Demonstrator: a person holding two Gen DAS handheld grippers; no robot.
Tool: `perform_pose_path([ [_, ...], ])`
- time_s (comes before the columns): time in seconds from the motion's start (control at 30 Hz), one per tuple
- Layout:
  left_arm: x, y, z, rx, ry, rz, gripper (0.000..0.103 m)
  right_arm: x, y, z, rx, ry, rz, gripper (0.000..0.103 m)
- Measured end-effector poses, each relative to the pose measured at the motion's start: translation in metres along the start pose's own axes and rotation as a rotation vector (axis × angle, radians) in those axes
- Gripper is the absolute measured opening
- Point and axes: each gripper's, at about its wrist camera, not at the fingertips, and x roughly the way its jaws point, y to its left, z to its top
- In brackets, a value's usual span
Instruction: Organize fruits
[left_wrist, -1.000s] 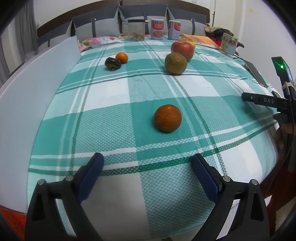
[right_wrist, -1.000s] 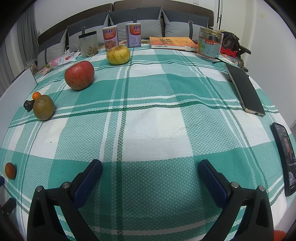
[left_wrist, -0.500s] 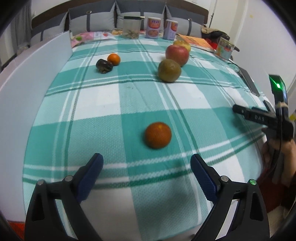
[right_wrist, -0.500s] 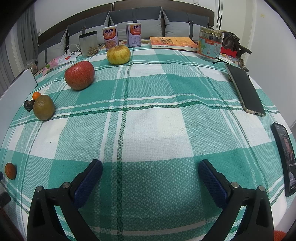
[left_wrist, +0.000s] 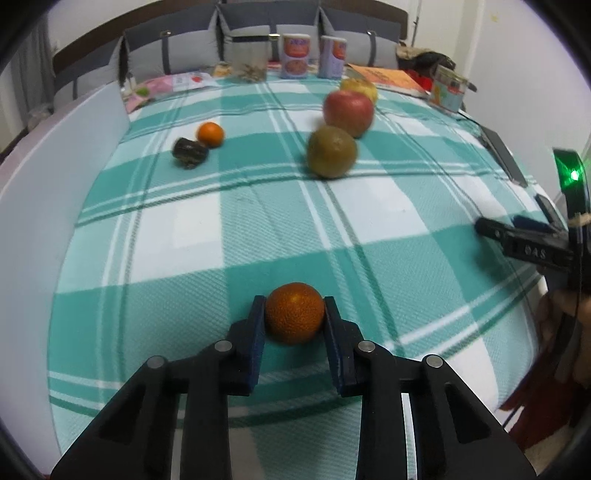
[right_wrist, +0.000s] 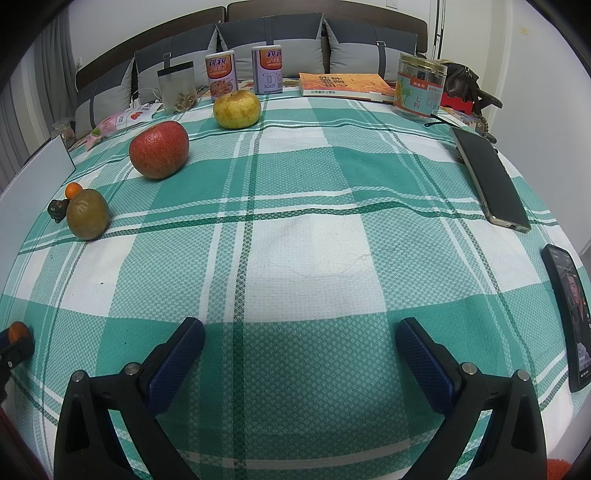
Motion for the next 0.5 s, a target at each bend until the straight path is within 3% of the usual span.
perform_pose_path([
  [0.2, 0.011, 0.036, 0.026, -0.102, -0.015, 0.047, 0.029, 0.000, 0.000, 0.000, 0.000, 0.000, 0.000, 0.103],
  [0.37, 0.031, 0.050, 0.031, -0.109, 0.006, 0.098, 0.034, 0.000, 0.000, 0.000, 0.000, -0.001, 0.000, 0.103],
  [0.43, 0.031, 0.050, 0.029, -0.106, 0.000, 0.133, 0.064, 0.000, 0.000, 0.000, 0.000, -0.001, 0.000, 0.103],
  [0.47, 0.031, 0.050, 0.028, -0.110, 0.005, 0.151, 0.088, 0.000, 0.000, 0.000, 0.000, -0.001, 0.000, 0.103],
  [0.5, 0.031, 0.052, 0.026, -0.119, -0.002, 0.161, 0.092, 0.000, 0.000, 0.000, 0.000, -0.001, 0.000, 0.103],
])
